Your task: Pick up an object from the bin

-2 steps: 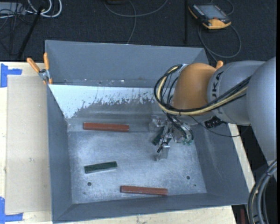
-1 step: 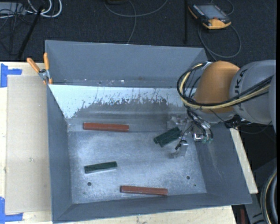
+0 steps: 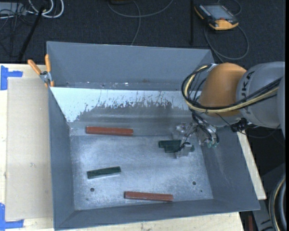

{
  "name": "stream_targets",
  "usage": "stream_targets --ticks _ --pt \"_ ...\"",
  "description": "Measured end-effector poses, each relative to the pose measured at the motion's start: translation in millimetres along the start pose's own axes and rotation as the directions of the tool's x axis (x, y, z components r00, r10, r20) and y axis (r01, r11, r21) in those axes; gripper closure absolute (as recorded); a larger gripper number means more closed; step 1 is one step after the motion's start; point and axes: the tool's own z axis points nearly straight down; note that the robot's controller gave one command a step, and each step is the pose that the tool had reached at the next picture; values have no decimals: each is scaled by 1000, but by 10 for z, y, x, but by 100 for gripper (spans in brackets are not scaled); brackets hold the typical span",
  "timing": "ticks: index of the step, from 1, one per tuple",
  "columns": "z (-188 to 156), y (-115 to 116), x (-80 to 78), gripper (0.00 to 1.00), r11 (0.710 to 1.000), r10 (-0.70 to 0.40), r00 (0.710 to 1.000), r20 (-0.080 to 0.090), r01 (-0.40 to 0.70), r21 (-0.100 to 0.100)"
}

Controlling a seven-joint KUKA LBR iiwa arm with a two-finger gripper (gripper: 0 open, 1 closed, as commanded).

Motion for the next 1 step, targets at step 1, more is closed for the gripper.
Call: stream_targets --ticks 1 --pt "-1475 -209 38 100 999 -52 999 8 52 1"
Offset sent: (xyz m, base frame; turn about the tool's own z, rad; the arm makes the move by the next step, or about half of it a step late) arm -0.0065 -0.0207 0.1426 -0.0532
